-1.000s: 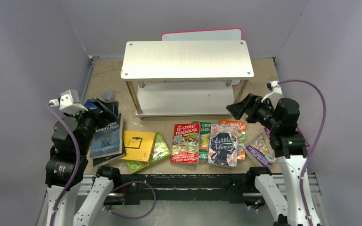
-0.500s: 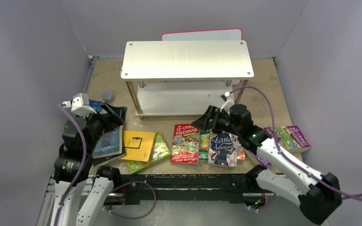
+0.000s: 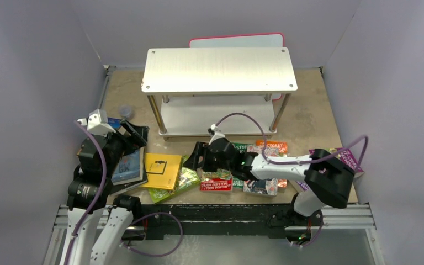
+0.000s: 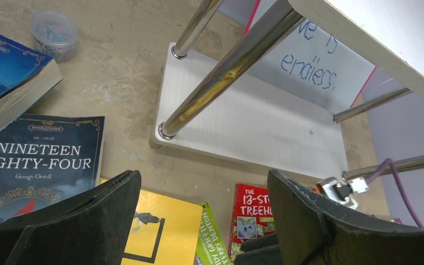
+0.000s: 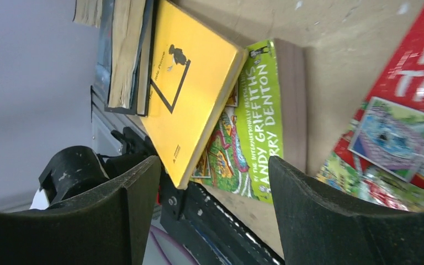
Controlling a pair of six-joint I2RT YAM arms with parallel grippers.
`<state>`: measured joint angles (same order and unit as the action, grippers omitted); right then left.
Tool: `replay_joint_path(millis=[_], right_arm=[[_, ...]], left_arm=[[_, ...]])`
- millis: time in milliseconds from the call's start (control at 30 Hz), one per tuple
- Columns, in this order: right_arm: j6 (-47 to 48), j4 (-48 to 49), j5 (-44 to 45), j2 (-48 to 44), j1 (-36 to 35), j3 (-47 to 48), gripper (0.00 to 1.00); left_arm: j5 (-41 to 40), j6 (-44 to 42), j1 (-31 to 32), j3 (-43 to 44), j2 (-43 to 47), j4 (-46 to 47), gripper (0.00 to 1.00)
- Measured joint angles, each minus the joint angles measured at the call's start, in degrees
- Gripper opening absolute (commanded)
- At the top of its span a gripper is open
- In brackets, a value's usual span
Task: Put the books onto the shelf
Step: Pick up the book from the center of the board.
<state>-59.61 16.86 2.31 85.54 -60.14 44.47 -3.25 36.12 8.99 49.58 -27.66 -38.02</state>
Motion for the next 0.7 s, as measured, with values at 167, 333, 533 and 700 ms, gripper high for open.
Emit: replay_joint_path(millis=[167, 333, 533, 700], right_arm=[[-2.8, 5.1, -0.8, 8.9, -2.1, 2.6, 0.66], [-6.1, 9.8, -1.9, 16.0, -3.2, 4.6, 0.61], [-10.1, 13.6, -3.2, 21.1, -4.0, 7.9, 0.54], [-12.6, 20.6, -3.3, 24.0, -4.0, 6.8, 0.27]], left_arm=[[-1.2, -0.9, 0.0, 0.0, 0.1, 0.1, 0.84], [-2.2, -1.3, 0.0, 0.0, 0.1, -0.7, 0.84], [-2.6, -1.2, 0.0, 0.7, 0.1, -1.6, 0.84], [-2.5, -1.2, 0.0, 2.0, -0.1, -2.9, 0.84]])
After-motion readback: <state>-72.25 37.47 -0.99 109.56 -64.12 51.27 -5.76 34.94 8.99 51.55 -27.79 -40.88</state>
